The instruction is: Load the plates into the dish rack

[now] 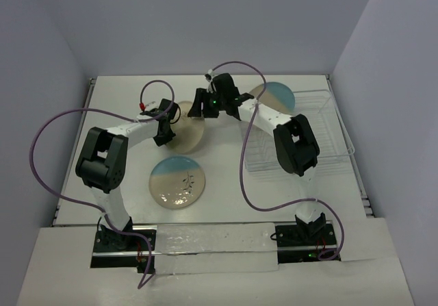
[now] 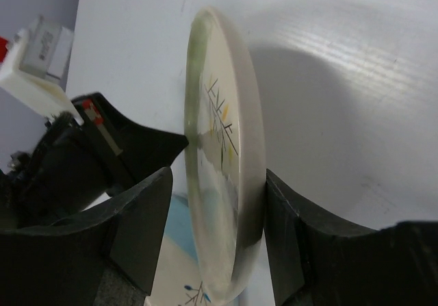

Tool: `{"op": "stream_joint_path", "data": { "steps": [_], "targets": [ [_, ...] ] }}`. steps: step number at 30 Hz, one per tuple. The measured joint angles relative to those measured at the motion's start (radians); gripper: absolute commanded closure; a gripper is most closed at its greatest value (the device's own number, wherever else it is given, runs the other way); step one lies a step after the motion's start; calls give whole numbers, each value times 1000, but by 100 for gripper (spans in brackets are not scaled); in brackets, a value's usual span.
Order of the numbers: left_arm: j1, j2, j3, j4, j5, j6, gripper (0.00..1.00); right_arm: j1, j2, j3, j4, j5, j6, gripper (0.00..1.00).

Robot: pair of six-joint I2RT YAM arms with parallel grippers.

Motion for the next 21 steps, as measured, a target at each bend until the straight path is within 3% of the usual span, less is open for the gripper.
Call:
{"op": "stream_joint_path", "data": {
  "steps": [3, 6, 11, 17, 19, 21],
  "targets": [
    [0, 0, 0, 1, -2, 0, 100, 6, 0, -31, 1, -24, 0, 48],
    [0, 0, 0, 3, -3, 0, 100, 11, 0, -52, -3, -40, 0, 63],
    [0, 0, 0, 8, -2, 0, 100, 22, -2, -58, 8, -40, 14, 97],
    [0, -10, -5, 8, 9, 0, 97, 37, -19, -57, 9, -6, -12, 100],
    [-2, -19, -5, 4, 29, 1, 87, 40, -27, -57, 5, 8, -29, 100],
    [-6, -39, -3, -2, 39, 4, 68, 42, -42, -55, -3, 31, -63, 100]
  ]
}}
